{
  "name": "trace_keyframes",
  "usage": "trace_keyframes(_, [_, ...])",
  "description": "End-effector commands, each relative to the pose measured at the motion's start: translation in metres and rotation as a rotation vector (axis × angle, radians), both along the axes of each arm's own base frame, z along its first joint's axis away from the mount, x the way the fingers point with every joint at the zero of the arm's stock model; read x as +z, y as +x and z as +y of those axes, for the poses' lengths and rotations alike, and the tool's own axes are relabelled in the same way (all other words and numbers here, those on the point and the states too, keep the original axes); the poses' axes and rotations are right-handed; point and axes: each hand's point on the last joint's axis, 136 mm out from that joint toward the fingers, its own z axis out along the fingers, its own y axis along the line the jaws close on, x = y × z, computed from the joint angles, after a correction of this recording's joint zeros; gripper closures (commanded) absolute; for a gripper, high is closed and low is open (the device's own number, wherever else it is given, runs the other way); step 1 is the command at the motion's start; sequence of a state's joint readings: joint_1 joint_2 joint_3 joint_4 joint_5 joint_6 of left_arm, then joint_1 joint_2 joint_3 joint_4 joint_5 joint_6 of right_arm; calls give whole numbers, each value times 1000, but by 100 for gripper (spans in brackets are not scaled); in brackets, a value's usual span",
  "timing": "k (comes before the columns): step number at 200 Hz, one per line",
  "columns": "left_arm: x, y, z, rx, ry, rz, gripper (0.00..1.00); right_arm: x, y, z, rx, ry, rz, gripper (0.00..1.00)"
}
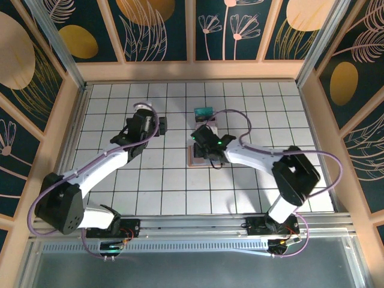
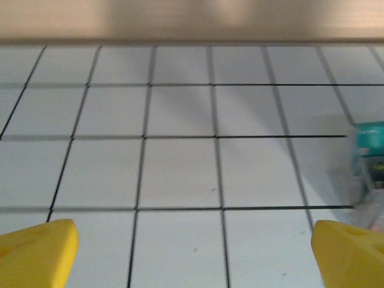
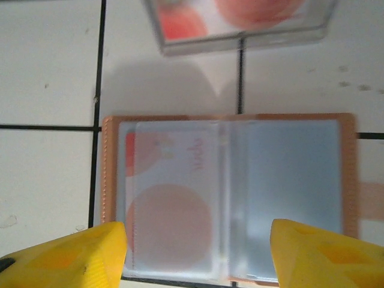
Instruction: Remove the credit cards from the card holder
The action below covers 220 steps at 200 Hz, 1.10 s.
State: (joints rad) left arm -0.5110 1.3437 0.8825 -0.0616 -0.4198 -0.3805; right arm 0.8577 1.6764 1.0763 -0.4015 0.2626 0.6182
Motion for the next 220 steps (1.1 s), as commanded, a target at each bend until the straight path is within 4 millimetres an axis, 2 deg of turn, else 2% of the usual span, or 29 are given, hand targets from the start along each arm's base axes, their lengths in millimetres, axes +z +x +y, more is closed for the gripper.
trace_keyframes(1, [3,-8,20,172,-151,-50,1,-9,-2,8,43,-82,19,35])
trace_keyframes(38, [-5,-16,27,208,-170,-40,1,-26,-2,22,81,-107,51,37])
trace_keyframes(87, [-20,-15,22,205,-183,2,1,-42,-4,19,75,-135,78,43])
trace_keyframes(124, [-21,-12,18,189,-193,7,1,-53,-8,13,69,-150,100,45])
trace_keyframes(157, [-20,-11,16,181,-188,9,1,-61,-11,13,73,-128,124,62])
trace_keyframes(184, [-19,-12,17,178,-176,7,1,-58,-9,13,68,-107,122,74])
trace_keyframes(220, [-13,-11,17,171,-171,-2,1,-43,-2,9,47,-106,80,77])
